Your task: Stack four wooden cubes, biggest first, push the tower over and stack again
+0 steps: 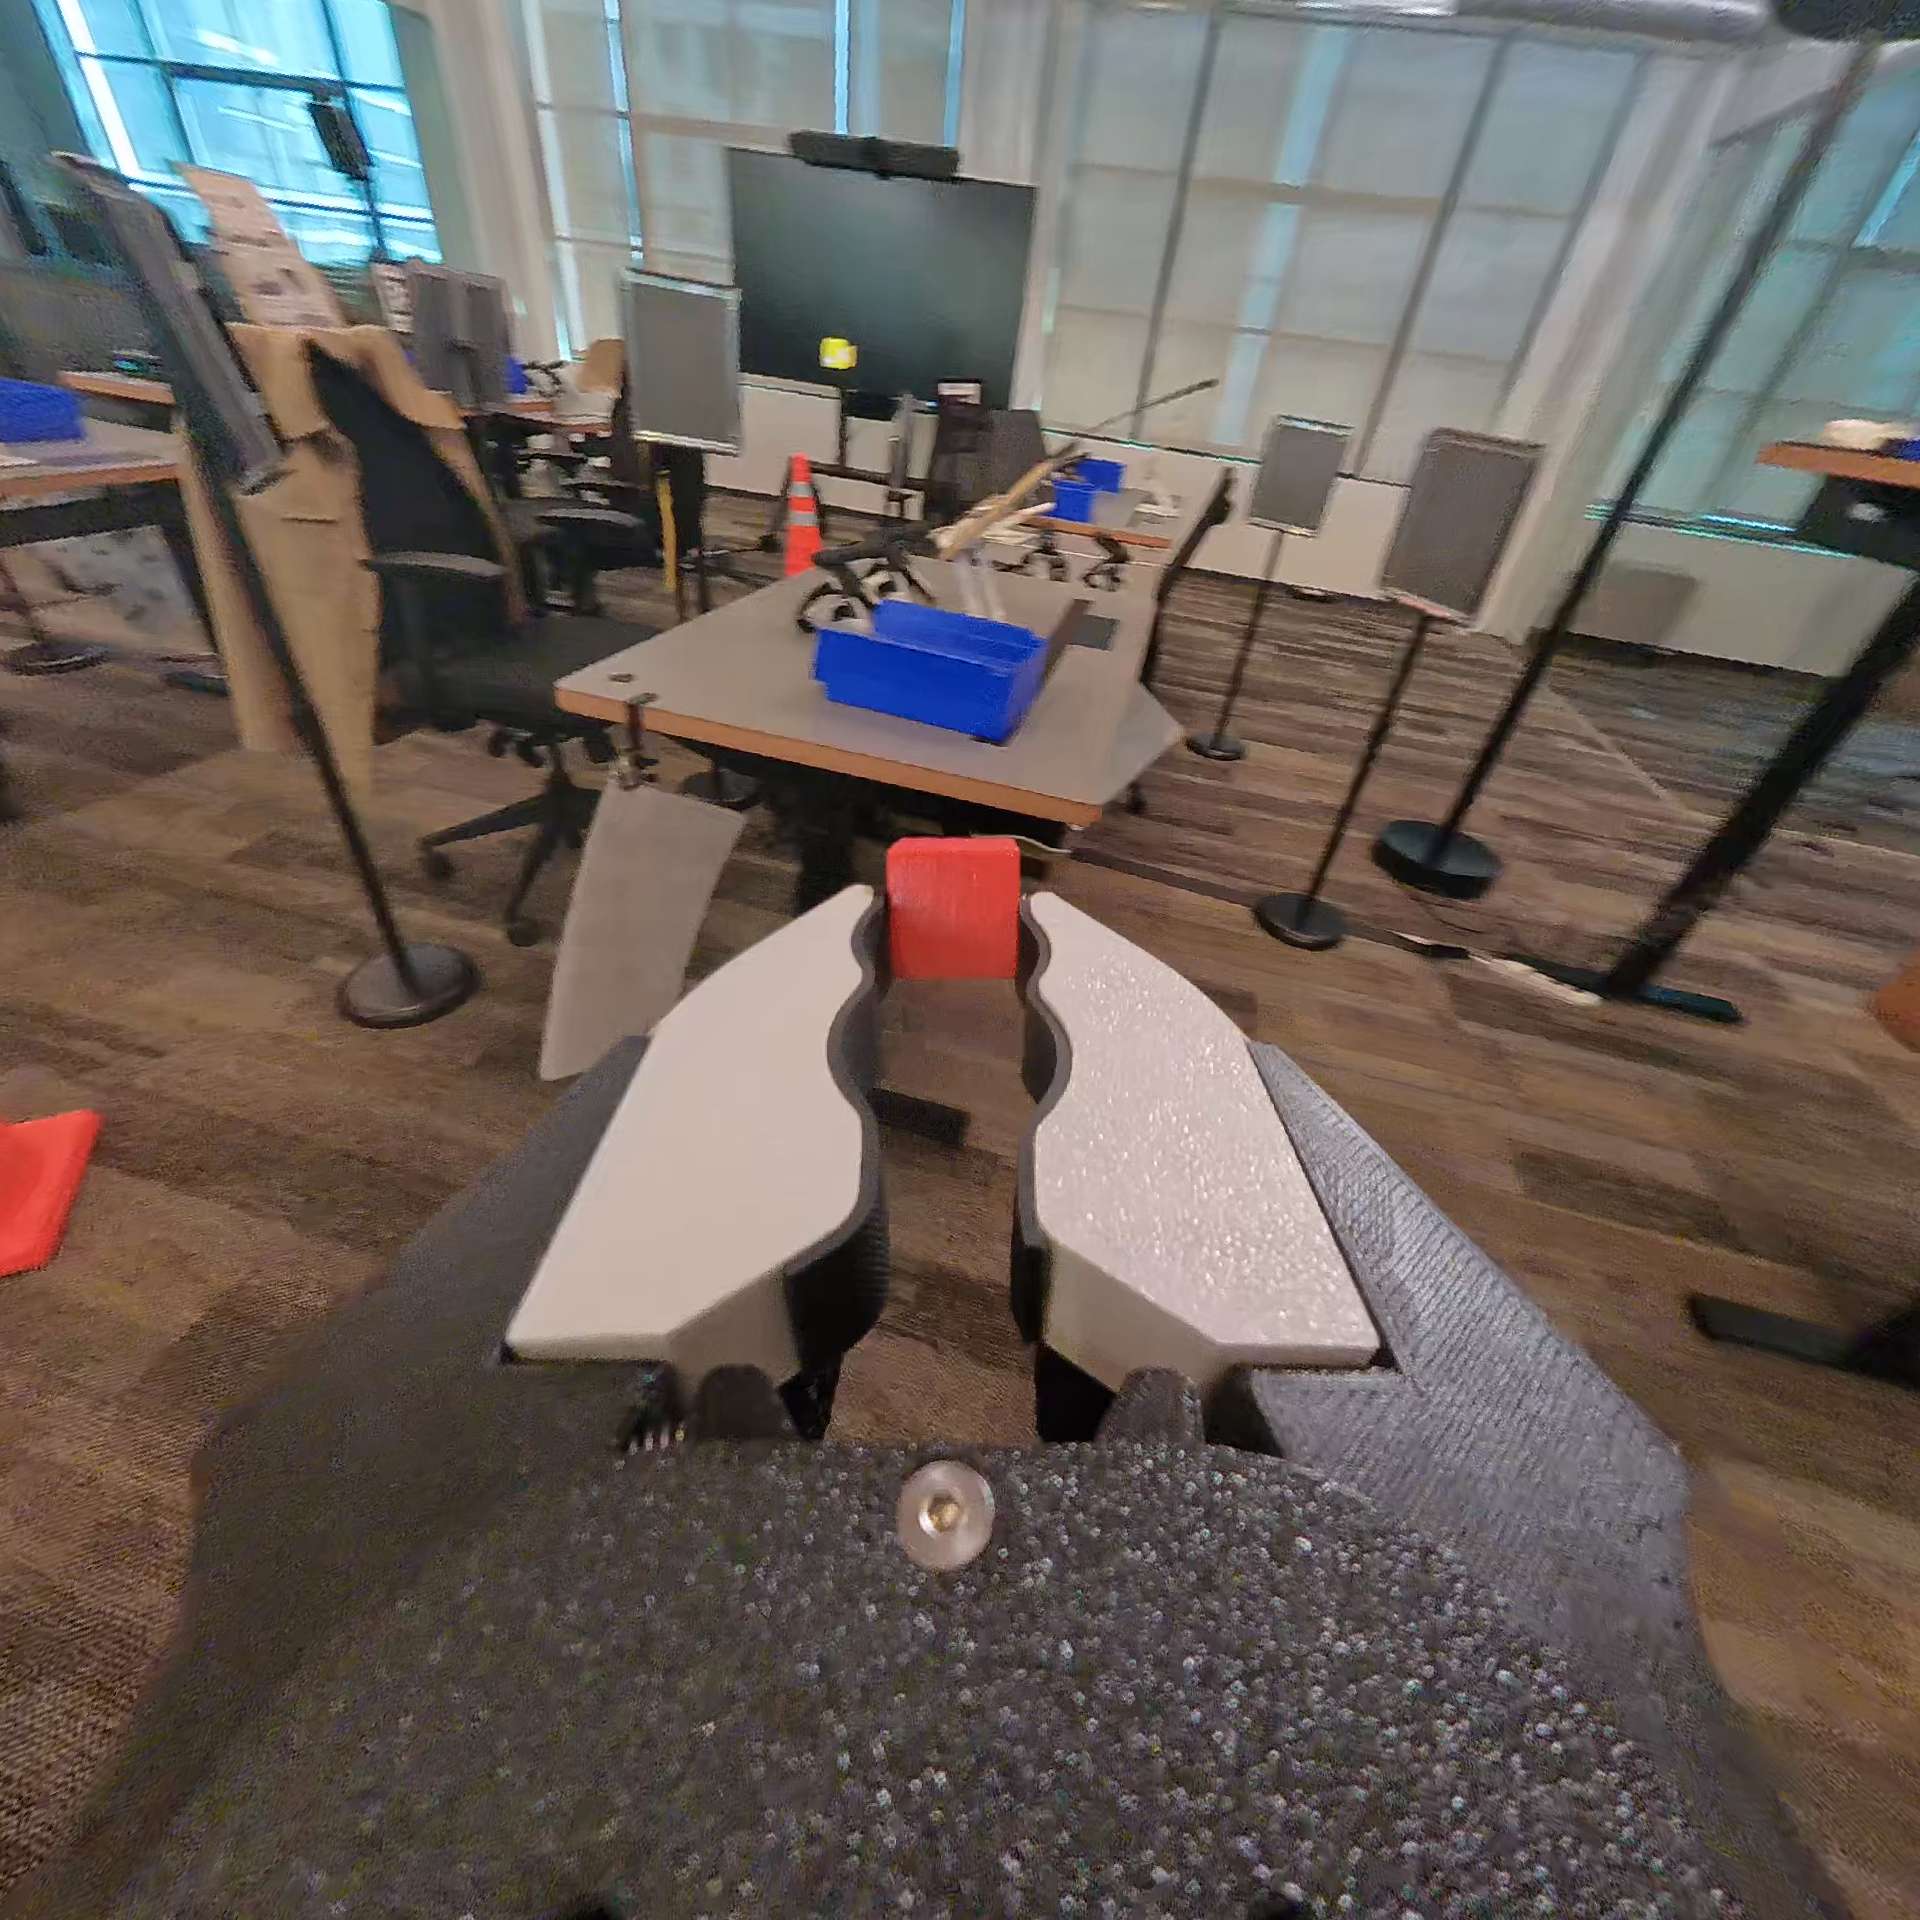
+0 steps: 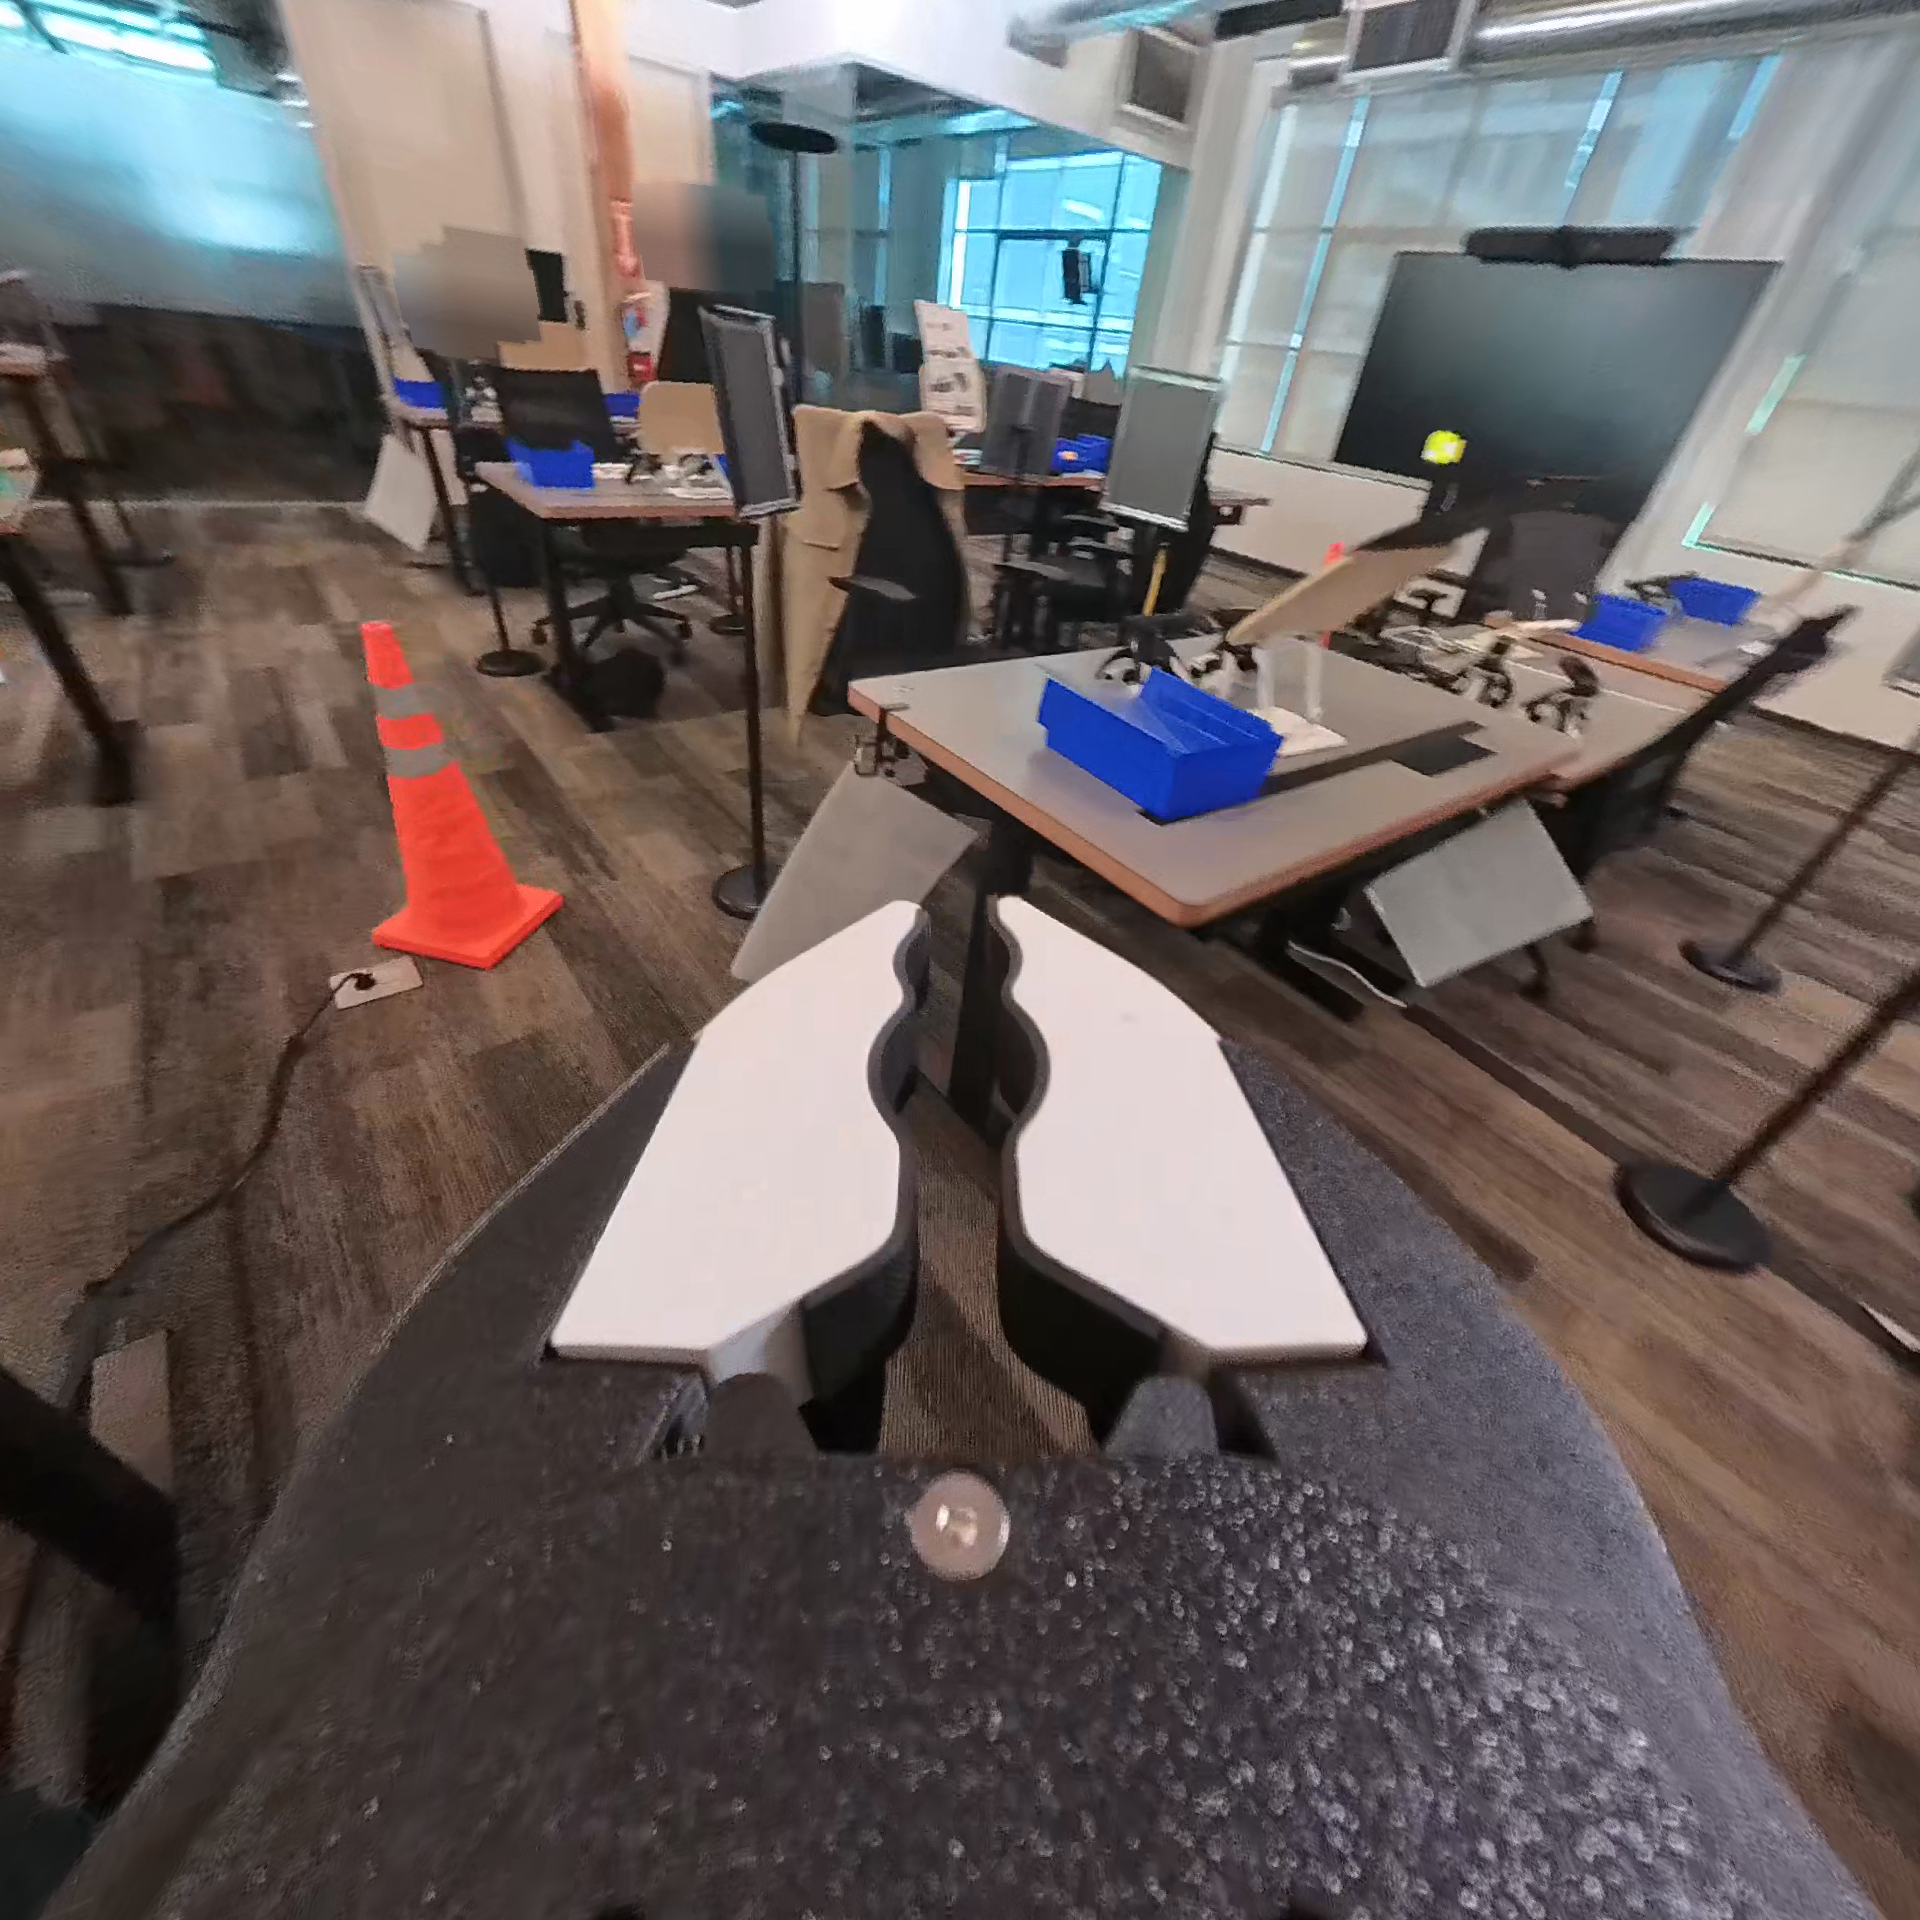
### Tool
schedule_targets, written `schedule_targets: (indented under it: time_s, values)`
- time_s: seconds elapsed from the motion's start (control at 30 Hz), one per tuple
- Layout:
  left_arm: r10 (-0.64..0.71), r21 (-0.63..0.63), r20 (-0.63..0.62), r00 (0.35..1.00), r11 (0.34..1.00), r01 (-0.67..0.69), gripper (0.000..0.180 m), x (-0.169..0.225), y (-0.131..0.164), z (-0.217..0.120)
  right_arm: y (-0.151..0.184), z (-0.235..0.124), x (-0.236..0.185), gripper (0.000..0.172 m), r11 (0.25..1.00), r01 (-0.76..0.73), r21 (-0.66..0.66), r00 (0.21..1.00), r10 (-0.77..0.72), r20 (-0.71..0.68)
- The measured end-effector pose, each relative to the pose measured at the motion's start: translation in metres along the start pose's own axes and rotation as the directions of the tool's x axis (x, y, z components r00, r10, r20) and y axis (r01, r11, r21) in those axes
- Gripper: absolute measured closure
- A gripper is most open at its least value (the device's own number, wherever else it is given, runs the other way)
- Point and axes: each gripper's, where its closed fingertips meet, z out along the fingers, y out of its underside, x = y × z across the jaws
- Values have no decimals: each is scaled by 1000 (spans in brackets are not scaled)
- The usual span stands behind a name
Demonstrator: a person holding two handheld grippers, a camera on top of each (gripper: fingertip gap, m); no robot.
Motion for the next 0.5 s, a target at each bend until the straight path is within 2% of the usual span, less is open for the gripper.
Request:
schedule_targets:
  time_s: [0.13, 0.27, 0.37, 0.5]
  values:
    - [-20, 15, 85, 996, 1000, 19, 158, -86, 3, 96, -10, 154, -16, 162, 1000, 21, -5, 994, -21, 104]
    - [-17, 55, 152, 988, 998, 8, 158, -164, -32, 175, -43, 298, -66, 162, 998, 63, 15, 946, -64, 318]
    - [-34, 77, 225, 974, 997, 17, 158, -224, -59, 202, -59, 390, -111, 162, 997, 71, 22, 878, -73, 473]
    - [-33, 47, 365, 931, 999, 17, 158, -315, -61, 210, -55, 508, -175, 162, 999, 37, -9, 763, -22, 645]
